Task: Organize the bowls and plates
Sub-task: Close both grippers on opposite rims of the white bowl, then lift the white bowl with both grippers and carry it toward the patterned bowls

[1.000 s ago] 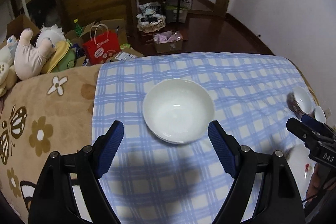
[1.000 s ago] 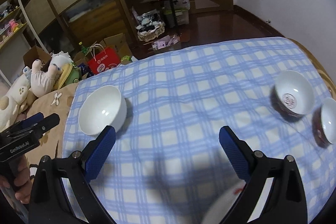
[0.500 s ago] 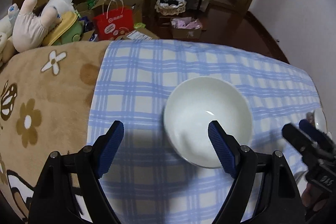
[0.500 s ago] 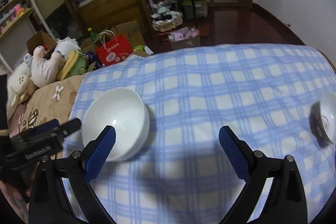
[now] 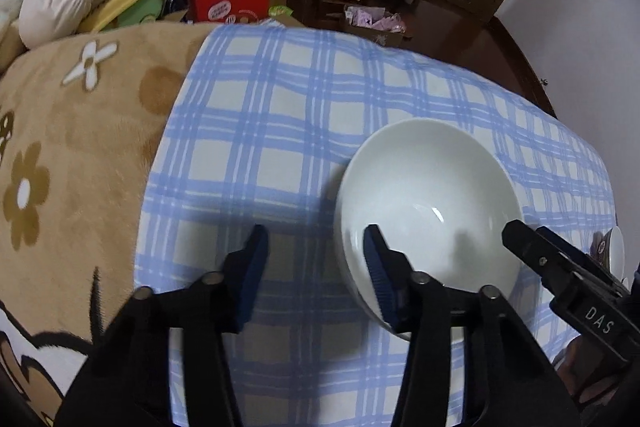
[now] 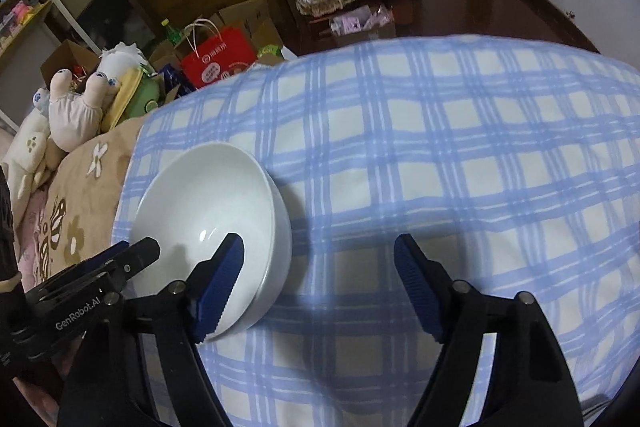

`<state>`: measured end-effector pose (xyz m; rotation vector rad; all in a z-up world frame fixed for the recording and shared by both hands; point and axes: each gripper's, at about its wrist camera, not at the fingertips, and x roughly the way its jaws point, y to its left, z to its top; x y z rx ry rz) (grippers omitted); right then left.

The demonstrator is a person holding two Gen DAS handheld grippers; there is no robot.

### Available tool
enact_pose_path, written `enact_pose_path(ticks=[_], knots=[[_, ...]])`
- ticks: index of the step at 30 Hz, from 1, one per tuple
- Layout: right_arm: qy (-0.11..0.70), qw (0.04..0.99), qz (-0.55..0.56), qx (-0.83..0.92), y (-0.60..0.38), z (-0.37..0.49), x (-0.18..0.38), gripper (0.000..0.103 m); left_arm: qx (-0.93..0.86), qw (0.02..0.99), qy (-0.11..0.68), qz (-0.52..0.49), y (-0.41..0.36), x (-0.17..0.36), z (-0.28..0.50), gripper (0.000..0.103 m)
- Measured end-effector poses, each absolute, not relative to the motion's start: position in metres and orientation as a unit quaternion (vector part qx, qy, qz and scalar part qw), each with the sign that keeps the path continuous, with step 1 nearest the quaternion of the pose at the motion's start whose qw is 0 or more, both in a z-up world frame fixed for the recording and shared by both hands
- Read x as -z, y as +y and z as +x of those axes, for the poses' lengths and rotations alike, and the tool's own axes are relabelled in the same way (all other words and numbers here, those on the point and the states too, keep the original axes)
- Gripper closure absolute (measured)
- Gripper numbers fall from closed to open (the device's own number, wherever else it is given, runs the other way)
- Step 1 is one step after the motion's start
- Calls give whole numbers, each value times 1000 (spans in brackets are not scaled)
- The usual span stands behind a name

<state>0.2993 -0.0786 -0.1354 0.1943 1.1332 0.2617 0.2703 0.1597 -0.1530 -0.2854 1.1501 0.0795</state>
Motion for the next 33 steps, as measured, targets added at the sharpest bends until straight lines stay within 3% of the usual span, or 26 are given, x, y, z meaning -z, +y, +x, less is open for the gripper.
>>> enact_pose_path(ticks=[2, 4, 8, 10, 13, 17, 23, 25, 33], knots=[[542, 826, 92, -121, -77, 301, 141, 39, -32, 823, 549, -142, 161, 158, 271, 69], [550, 821, 98, -119, -76, 302, 146, 42, -26, 821, 550, -152, 160, 162, 272, 76], [558, 810, 125, -128, -74, 304, 151, 61, -28, 828, 544, -132, 151, 160, 271, 81], [564, 806, 128, -126, -71, 305, 152, 65, -29, 828, 546, -127, 147, 162, 271, 83], [567, 806, 125, -113, -67, 308, 155, 69, -26, 826, 547, -137, 144, 166, 271, 90], [569, 804, 127, -117, -62, 308, 161, 79, -29, 828, 550, -105, 134, 169, 274, 91], [556, 812, 132, -116, -65, 302, 164, 83, -14, 824, 545, -151, 141, 168, 275, 91], [559, 807, 145, -123, -66, 301, 166, 91, -13, 825, 545, -150, 141, 167, 275, 91], [553, 814, 124, -130, -64, 295, 162, 90, -16, 821, 546, -168, 142, 165, 273, 92]])
